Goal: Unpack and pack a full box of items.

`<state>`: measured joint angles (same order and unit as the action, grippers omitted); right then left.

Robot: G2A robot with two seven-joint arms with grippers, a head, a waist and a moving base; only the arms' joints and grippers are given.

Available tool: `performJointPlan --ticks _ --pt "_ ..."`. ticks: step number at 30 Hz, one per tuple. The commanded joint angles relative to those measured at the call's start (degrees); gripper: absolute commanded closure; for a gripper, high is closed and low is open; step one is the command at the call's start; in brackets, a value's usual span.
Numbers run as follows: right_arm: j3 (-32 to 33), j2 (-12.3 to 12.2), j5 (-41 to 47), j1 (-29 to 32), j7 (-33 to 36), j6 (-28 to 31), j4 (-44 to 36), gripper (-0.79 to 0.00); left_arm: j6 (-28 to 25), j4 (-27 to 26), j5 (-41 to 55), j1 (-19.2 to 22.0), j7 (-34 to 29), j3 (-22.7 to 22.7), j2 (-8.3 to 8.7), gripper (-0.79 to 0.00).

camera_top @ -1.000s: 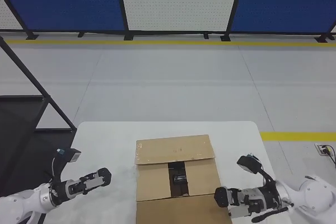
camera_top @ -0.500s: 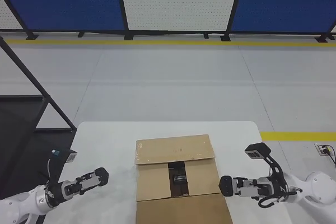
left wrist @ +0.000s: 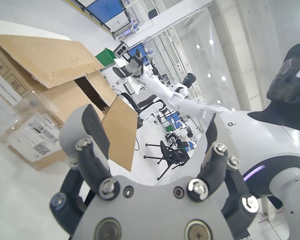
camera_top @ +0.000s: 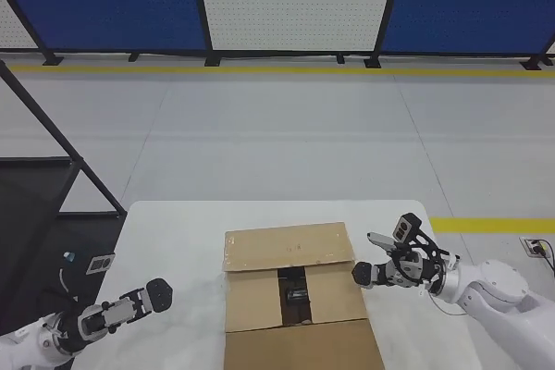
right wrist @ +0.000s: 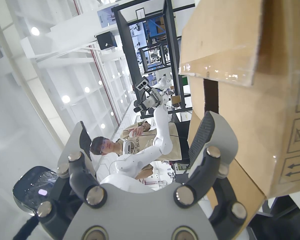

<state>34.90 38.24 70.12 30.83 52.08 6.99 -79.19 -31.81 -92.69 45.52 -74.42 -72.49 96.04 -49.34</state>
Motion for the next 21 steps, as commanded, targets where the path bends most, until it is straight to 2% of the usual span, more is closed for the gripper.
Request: performJointPlan --ticks 1,5,8,13,21 --pt "0.04 -0.04 -0.03 0.04 0.01 0.31 -0.09 -0.785 0.49 0.31 -0.82 -0.17 -0.48 0.14 0.07 -0.785" --pt "0.04 -0.04 -0.03 0.04 0.01 0.31 -0.09 -0.785 0.71 0.43 -1.48 -0.14 -0.69 0.01 0.1 -0.785" --pt "-0.01 0.13 -2.48 0.24 -1.25 -1.8 -0.77 -0.785 0.71 0.43 -1.48 -0.14 -0.69 0.01 0.1 -0.785" --pt "0.4 1.58 -0.04 0.51 -6.85 -8.06 0.06 -0.785 0.71 0.43 -1.48 -0.14 -0.69 0.01 0.1 -0.785" --pt "1.04 3.94 -0.16 0.4 -10.1 -10.53 1.6 -0.785 0.71 0.43 -1.48 -0.14 -0.69 0.01 0.1 -0.785"
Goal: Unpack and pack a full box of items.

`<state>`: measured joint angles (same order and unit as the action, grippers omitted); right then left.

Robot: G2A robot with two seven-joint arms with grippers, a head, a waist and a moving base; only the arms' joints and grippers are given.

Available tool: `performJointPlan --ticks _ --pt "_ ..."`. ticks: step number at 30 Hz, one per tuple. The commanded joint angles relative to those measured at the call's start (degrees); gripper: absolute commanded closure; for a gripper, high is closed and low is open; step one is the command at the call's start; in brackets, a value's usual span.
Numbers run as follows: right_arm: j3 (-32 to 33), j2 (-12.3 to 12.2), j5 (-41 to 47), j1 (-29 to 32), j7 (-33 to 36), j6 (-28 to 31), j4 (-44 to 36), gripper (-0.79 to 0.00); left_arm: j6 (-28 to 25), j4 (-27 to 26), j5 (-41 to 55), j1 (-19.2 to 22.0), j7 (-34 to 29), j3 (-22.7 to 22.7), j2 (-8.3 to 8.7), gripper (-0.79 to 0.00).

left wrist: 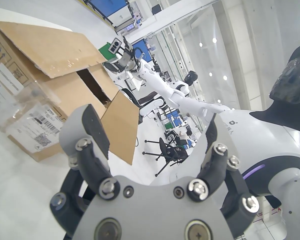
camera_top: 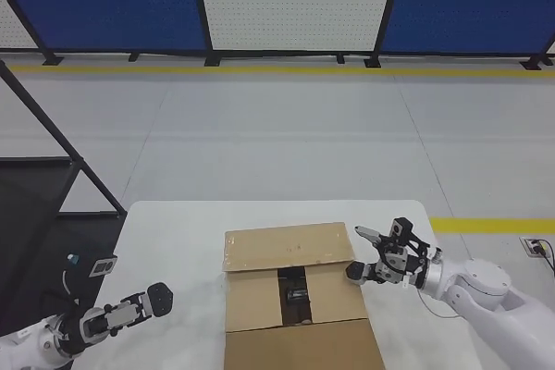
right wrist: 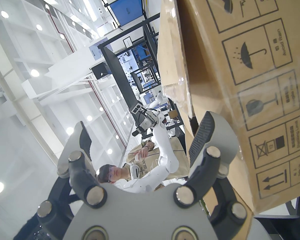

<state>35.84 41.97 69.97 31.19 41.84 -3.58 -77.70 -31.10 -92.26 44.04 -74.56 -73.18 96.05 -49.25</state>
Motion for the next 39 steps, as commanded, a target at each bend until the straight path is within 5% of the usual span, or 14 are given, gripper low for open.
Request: performJointPlan --ticks 1,16,34,39 --pt "0.27 0.47 -0.02 0.08 0.07 0.15 0.28 -0.785 0.0 0.0 0.0 0.0 0.0 0.0 0.0 -0.785" --pt "3.43 4.18 -0.99 -0.41 2.93 4.7 0.98 -0.785 0.0 0.0 0.0 0.0 0.0 0.0 0.0 -0.785" --pt "2.86 10.72 -8.86 -7.71 -15.11 1.59 0.27 -0.785 0.0 0.0 0.0 0.0 0.0 0.0 0.0 -0.785" --pt "2.84 13.13 -3.94 -9.57 -16.63 -0.18 4.85 -0.785 0.0 0.0 0.0 0.0 0.0 0.0 0.0 -0.785"
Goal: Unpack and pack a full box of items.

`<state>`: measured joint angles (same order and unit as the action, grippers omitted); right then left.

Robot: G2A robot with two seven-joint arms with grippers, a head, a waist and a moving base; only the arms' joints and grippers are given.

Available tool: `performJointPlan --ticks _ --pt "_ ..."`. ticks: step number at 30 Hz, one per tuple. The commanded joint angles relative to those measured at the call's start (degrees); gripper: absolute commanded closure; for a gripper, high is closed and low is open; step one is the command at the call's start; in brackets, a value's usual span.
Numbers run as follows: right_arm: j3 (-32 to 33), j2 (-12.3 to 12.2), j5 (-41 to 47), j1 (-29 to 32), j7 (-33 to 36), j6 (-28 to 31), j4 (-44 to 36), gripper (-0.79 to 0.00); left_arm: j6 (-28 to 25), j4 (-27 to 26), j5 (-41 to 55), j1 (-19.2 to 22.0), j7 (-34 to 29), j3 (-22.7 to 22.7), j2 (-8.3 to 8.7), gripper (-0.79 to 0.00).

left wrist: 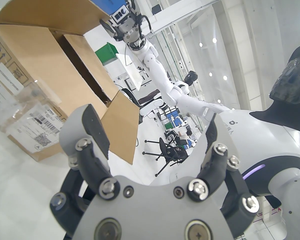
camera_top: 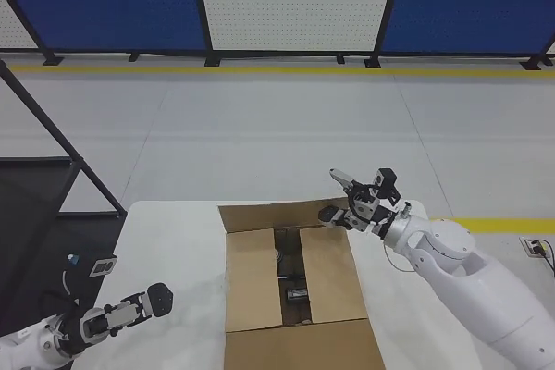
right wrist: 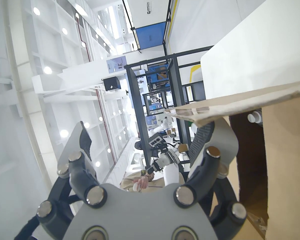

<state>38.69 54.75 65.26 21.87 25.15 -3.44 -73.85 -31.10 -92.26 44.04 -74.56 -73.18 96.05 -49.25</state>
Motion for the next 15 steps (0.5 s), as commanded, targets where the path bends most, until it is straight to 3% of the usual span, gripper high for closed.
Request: performJointPlan --ticks 1,15 --pt "0.04 0.71 1.27 -0.51 -0.22 -0.92 2.02 -0.785 0.0 0.0 0.0 0.0 0.0 0.0 0.0 -0.785" --pt "0.09 0.92 0.21 0.51 0.11 -0.06 -0.07 -0.785 0.0 0.0 0.0 0.0 0.0 0.0 0.0 -0.785"
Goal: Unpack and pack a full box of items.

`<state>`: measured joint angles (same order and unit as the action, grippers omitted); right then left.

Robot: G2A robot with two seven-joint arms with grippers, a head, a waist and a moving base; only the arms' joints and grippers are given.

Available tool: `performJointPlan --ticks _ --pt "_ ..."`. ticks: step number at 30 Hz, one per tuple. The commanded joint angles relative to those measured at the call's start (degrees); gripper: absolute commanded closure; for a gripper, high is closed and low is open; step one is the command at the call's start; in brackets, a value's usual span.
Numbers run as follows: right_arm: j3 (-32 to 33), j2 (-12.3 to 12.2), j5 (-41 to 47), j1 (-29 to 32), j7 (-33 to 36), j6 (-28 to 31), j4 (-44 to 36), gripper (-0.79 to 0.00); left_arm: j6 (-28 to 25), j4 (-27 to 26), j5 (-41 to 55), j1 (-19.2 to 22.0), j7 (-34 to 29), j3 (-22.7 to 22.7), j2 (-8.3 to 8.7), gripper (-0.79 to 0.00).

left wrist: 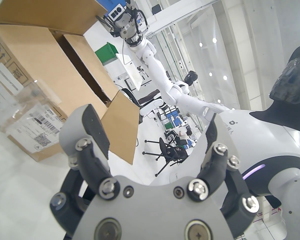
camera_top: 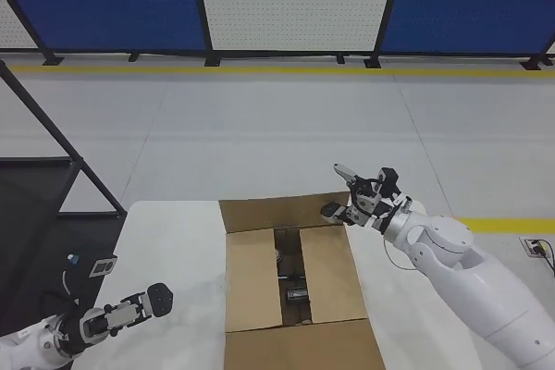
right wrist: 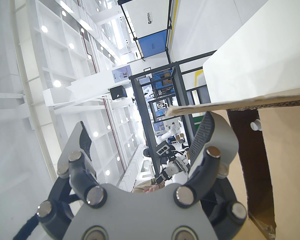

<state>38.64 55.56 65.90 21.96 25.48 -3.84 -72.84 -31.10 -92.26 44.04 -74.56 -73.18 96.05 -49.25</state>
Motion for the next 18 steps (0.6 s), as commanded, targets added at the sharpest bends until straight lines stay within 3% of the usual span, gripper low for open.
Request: performJointPlan --ticks 1,4,8,18 --pt "0.3 0.34 -0.45 0.51 -1.78 0.03 -1.55 -0.785 0.0 0.0 0.0 0.0 0.0 0.0 0.0 -0.785" --pt "0.27 1.55 -0.19 -0.12 -8.36 -0.87 -2.73 -0.785 0.0 0.0 0.0 0.0 0.0 0.0 0.0 -0.785" --pt "-0.88 4.26 1.78 -2.26 -22.22 -2.67 -1.78 -0.785 0.0 0.0 0.0 0.0 0.0 0.0 0.0 -0.785" --pt "-5.8 11.33 2.56 -9.0 -37.44 -9.36 8.16 -0.785 0.0 0.0 0.0 0.0 0.0 0.0 0.0 -0.785"
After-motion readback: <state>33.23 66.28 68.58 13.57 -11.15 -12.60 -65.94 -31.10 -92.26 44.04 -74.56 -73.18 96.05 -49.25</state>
